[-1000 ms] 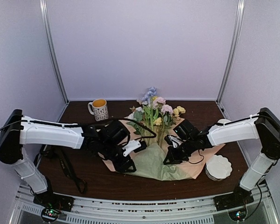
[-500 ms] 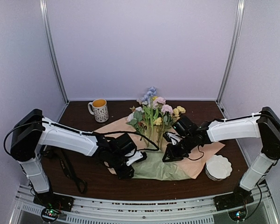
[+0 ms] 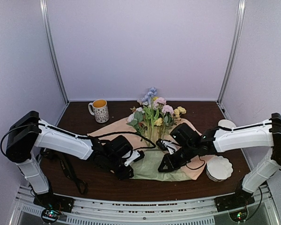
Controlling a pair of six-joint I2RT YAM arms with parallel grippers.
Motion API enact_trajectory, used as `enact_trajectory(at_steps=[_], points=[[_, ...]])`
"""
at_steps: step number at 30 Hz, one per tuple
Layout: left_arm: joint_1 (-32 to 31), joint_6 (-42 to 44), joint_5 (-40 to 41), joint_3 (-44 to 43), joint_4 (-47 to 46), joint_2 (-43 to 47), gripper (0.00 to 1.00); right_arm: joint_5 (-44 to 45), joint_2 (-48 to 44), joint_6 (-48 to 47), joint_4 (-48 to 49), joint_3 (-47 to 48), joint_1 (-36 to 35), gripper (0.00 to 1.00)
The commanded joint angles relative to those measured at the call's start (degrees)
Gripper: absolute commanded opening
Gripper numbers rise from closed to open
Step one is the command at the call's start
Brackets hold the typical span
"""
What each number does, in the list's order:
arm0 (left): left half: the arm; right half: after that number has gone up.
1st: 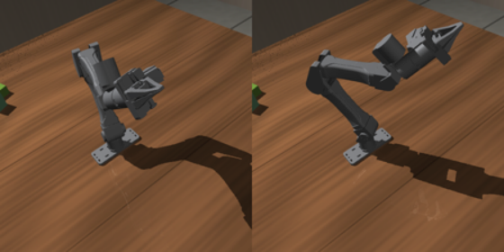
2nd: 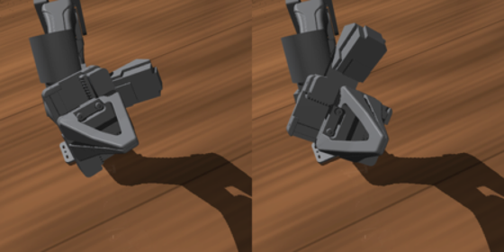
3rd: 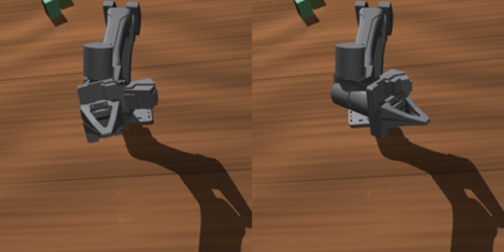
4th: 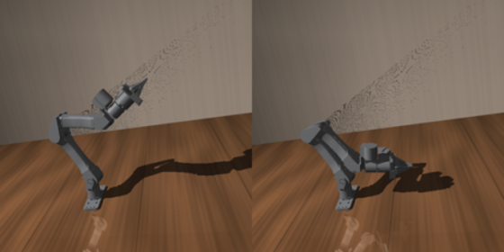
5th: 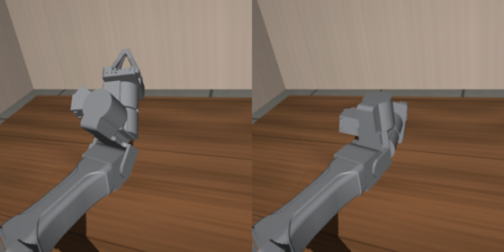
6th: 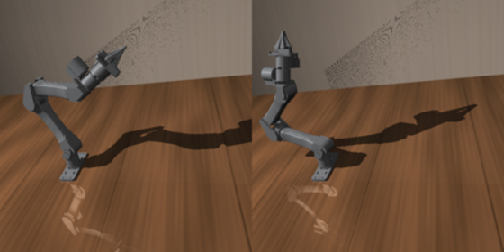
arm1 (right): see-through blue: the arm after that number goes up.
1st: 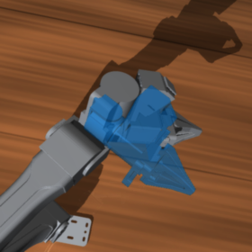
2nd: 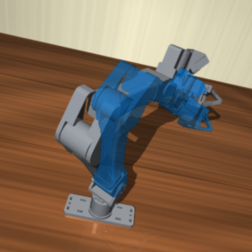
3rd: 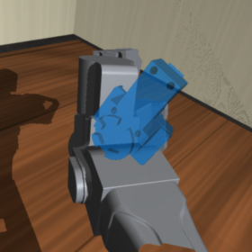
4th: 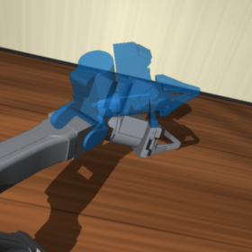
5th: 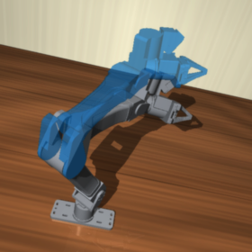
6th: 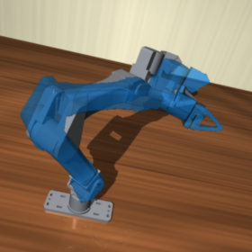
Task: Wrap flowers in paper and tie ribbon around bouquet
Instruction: Press the fold line of the 1/4-folded wrapping paper.
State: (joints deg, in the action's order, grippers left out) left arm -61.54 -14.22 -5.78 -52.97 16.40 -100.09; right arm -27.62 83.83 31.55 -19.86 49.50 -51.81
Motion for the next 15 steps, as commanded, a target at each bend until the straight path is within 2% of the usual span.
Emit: enact_trajectory(at_steps=[1,5,10,15], points=[[-0.2,-2.7,-2.0,4.7,1.4,-3.7,0.27,-5.8,8.2,2.8,9.7,-0.8,-1.2,0.05],[-0.2,-4.1,-1.2,5.6,1.6,-3.6,0.27,-3.6,12.2,3.1,6.7,-2.2,0.1,0.01],[-0.2,-4.7,-1.4,7.6,0.6,-3.8,0.28,1.7,8.4,5.4,4.4,-10.9,1.6,0.0],[-0.2,-3.2,-1.3,9.4,1.3,-3.3,0.27,2.7,4.4,7.9,3.1,-16.8,2.7,0.0]])
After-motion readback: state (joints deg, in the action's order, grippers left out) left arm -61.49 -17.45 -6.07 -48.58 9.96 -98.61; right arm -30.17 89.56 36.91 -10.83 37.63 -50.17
